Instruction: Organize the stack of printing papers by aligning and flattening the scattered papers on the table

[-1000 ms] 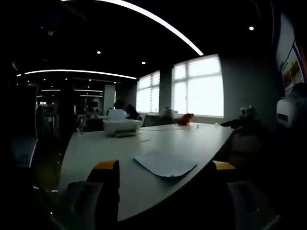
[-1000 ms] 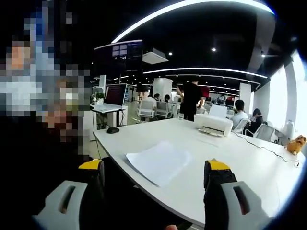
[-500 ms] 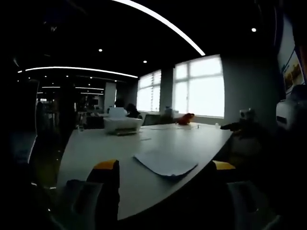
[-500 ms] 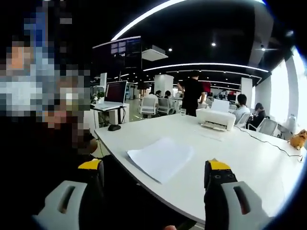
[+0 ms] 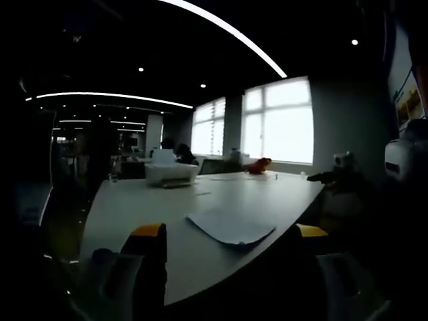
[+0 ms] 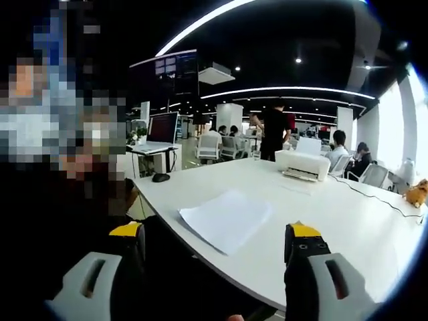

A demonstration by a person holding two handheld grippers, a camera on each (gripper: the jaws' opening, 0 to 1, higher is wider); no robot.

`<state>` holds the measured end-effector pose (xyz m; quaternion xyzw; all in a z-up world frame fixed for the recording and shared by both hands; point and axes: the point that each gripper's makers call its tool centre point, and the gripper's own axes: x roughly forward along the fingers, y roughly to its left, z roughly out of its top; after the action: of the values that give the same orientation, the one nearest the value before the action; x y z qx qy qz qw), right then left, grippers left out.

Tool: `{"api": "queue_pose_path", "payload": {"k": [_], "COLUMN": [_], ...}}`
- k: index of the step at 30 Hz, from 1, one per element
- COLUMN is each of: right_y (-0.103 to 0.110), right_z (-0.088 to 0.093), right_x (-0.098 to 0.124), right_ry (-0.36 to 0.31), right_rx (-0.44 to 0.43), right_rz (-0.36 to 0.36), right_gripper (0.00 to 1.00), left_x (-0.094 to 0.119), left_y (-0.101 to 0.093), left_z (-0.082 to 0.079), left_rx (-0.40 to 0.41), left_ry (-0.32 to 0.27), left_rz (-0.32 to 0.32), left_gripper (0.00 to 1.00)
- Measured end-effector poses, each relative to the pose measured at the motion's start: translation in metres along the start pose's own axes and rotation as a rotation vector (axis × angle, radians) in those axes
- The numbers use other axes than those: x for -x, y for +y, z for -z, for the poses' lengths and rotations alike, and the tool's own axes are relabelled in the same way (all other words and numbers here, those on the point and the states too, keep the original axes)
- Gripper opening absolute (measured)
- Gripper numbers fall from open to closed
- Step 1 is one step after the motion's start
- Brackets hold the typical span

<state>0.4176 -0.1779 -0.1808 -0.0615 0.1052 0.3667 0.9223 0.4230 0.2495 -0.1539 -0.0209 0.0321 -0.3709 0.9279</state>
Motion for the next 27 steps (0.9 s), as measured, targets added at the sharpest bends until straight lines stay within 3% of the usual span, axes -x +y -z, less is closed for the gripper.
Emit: {"api": "queue_pose_path", "payload": {"k": [27], "right_y": [-0.0027], "right_z": [0.0069], "right_x": [-0.003], "right_ry": [0.023], "right_rx": [-0.015], "right_rz": [0.008], "right_gripper": [0.81], "left_x": [-0.004], "left_y": [0.0015], "left_z": [0.0079], "left_rx": [0.005], "left_ry": [0.018], "left_rz": [0.0], "left_gripper": [0.79]}}
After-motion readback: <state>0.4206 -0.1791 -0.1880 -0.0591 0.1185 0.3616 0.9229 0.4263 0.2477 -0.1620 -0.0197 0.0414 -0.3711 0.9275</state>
